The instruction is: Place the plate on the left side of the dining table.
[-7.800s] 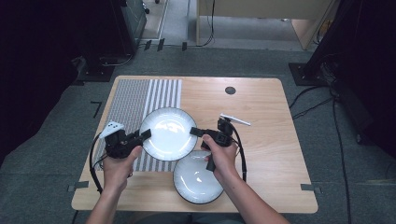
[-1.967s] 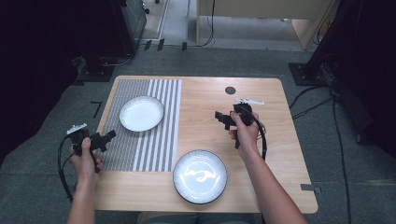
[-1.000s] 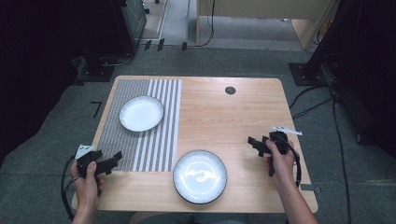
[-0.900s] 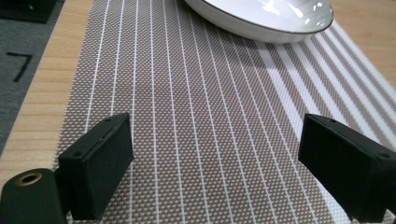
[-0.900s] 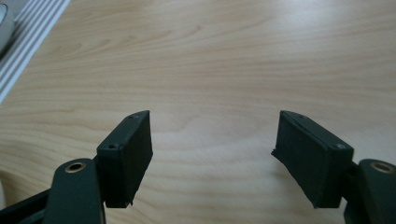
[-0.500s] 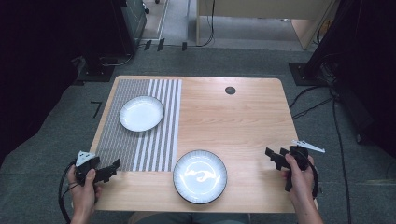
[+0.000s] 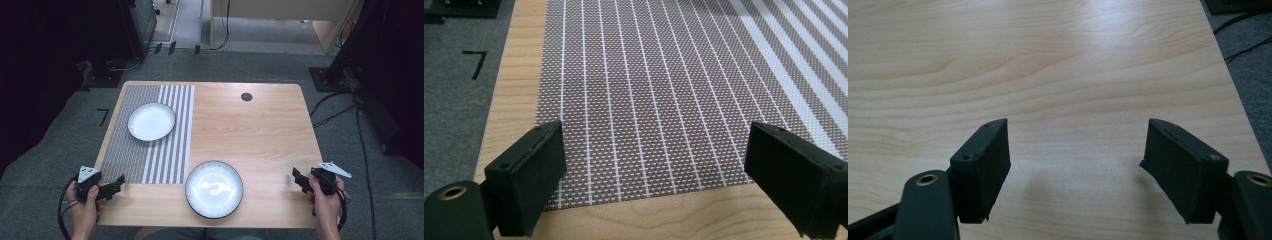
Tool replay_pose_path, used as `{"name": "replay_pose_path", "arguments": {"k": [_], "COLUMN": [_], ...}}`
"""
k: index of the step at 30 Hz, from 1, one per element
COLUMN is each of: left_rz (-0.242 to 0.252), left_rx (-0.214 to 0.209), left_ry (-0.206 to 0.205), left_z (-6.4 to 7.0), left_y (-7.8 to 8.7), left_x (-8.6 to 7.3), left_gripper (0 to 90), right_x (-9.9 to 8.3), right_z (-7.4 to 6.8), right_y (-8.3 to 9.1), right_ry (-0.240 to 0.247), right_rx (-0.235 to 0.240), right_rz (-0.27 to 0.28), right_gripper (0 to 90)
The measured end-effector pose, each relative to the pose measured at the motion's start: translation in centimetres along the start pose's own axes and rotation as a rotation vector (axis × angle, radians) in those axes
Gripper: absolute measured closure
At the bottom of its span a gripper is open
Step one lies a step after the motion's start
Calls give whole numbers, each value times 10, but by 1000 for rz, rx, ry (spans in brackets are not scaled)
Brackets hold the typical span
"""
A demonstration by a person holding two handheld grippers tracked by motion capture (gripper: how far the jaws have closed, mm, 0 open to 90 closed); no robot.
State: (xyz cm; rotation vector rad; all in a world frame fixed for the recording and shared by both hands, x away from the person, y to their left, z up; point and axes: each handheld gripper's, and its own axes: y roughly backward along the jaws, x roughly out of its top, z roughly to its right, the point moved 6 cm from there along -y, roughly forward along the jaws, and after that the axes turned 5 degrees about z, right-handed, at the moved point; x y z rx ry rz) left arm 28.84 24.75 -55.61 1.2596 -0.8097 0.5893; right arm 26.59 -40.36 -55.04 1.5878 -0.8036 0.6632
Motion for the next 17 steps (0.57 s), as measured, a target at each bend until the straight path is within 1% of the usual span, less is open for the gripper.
{"name": "replay_pose_path", "arguments": {"k": [2,6,7,9,12,14,17], "left_rz": [-5,-19,-20,-26,-34,-32,-33], "left_rx": [14,31,33,44,55,54,55], "left_ry": [-24,-54,-57,-71,-87,-83,-84], "left_z": [1,3,3,4,6,5,5], "left_y": [-1,-2,-2,-2,-3,-3,-3], "left_x": [-1,-2,-2,-2,-2,-2,-2], "left_gripper": [92,88,89,89,85,85,85], "right_x": [-4,-11,-12,-13,-16,-18,-18], "right_z": [1,1,0,-2,-6,-9,-10], "right_y": [1,-1,-1,-1,-3,-5,-5], "right_ry": [13,46,55,54,94,135,135], "right_rx": [-7,-10,-15,-22,-36,-41,-42], "right_rz": [-10,-34,-25,-20,-2,-16,-19], "right_gripper": [260,249,246,235,177,140,132]}}
